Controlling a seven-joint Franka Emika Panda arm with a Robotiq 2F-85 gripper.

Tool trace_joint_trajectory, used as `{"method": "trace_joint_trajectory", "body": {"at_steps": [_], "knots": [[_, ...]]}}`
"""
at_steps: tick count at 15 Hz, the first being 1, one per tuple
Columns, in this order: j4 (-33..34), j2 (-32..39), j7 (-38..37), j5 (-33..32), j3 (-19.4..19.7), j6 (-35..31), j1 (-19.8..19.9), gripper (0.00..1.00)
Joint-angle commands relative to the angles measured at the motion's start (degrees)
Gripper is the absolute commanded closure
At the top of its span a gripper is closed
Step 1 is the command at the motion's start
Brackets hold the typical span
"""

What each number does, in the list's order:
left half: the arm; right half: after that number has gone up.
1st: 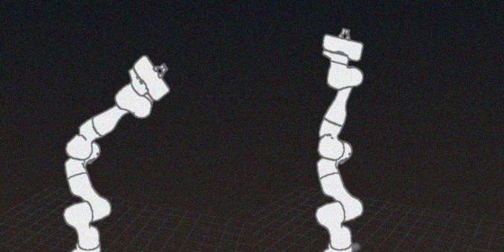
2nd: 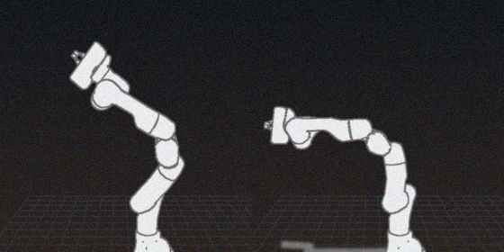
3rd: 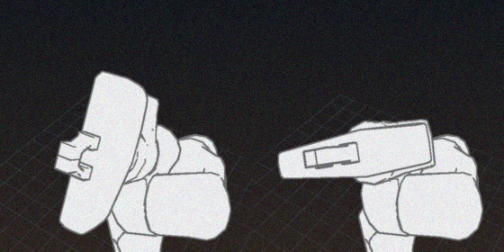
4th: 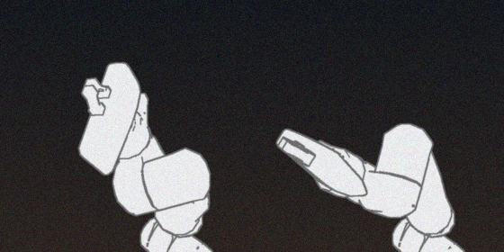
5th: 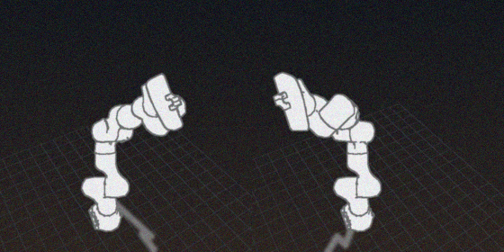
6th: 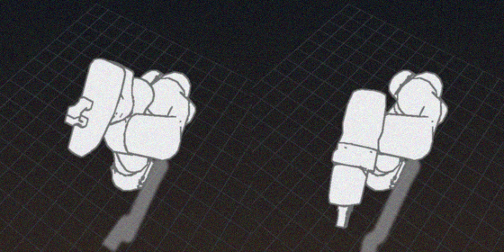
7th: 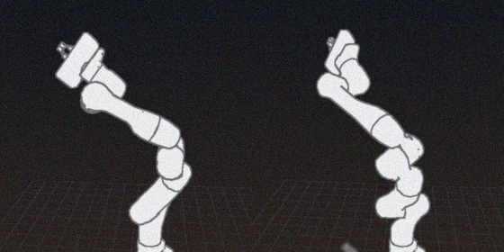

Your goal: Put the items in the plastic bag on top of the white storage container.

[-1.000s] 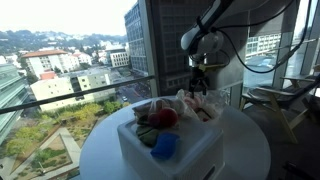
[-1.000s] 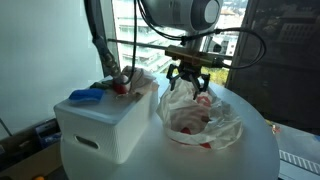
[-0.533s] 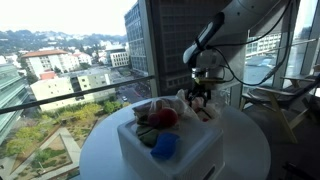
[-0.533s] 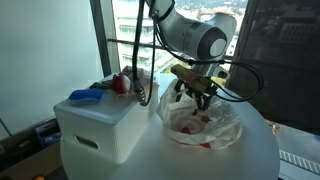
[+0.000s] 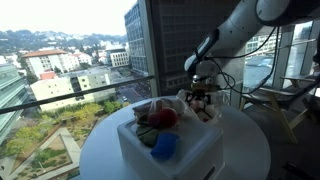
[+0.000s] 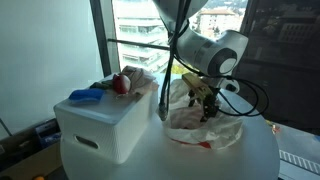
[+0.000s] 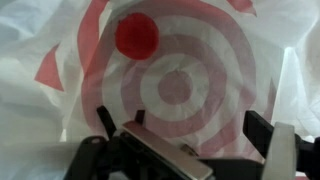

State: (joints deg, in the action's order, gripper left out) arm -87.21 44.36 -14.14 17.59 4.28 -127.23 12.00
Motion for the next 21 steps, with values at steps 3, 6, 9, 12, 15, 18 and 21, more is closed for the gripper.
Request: {"method": "trace_joint_trajectory", "body": {"at_steps": [3, 6, 9, 12, 15, 18, 21], "knots": [[5.91, 5.78, -10.24, 1.07, 1.25, -4.69, -2.07, 0.00], [4.90, 6.74, -16.31, 0.60, 2.49, -8.30, -3.90, 0.00], [3.23, 7.23, -21.48, -0.13, 4.43, -13.23, -6.34, 0.00], [1.13, 6.99, -25.45, -0.90, 6.08, -17.08, -8.46, 0.00], [-1.69, 6.10, -28.93, -1.77, 8.00, -21.86, -10.33, 0.00], [-3.32, 5.58, -31.46, -1.67, 9.36, -24.26, -10.75, 0.00], [-3.81, 5.71, -33.30, -2.13, 10.68, -25.13, -10.88, 0.01]]}}
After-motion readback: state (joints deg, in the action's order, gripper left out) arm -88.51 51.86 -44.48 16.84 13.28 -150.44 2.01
